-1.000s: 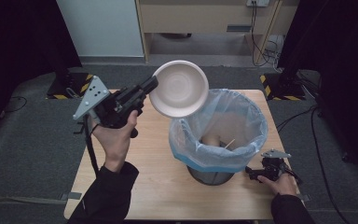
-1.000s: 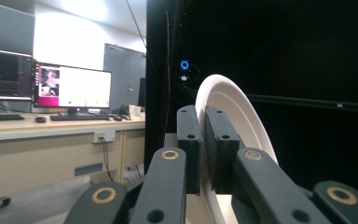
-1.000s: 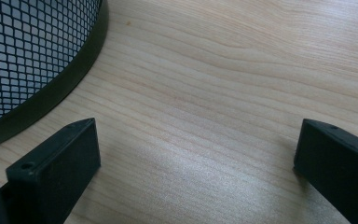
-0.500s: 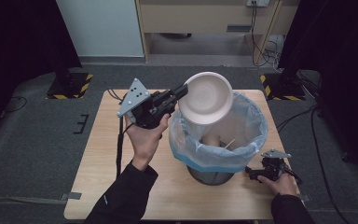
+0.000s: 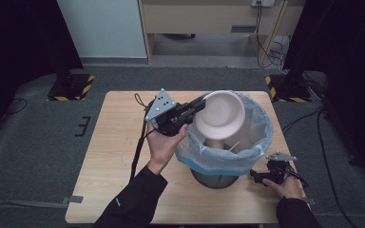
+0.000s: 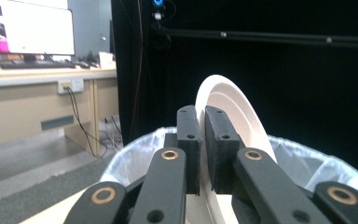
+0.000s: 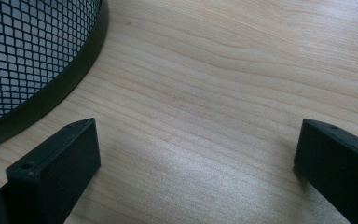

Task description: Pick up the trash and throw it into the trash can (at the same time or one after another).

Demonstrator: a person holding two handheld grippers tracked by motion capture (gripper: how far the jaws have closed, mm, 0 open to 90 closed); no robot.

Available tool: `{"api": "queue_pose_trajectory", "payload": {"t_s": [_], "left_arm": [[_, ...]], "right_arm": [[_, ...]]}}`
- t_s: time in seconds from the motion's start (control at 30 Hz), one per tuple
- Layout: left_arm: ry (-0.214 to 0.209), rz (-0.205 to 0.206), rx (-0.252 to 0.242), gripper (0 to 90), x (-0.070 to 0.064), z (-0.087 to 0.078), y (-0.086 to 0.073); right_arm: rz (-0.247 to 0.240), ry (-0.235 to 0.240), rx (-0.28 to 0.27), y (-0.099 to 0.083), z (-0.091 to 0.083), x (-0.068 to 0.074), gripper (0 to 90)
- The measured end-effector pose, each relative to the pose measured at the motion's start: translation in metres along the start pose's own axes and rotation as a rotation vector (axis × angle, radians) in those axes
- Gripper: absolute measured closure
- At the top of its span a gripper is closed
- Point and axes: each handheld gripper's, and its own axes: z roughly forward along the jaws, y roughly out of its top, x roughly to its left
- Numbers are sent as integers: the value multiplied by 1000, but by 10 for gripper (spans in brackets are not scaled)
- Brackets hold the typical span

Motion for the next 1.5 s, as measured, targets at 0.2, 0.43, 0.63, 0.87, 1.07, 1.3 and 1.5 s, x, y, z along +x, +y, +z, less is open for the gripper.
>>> {"api": "queue_pose_trajectory", "payload": {"t_s": [0.2,0.43,0.63,0.87,1.07,1.3,1.5], "left_arm": [[-22,-11,-1,714,2,-1,-5],[48,3,-23,512,15,-31,-7],[163,7,14,372,40,-74,-24],[293,7,165,274,68,-113,-64],[347,-16,361,242,82,-135,-117],[376,-164,582,219,103,-152,-172],[387,-166,740,192,118,-156,-199]], "right_arm": [[0,0,0,0,0,0,5],[-6,1,-1,0,0,0,5],[-6,1,-1,0,0,0,5],[-6,1,-1,0,0,0,5],[-6,2,-1,0,0,0,5],[-6,1,-1,0,0,0,5],[-10,7,0,0,0,0,5]]}}
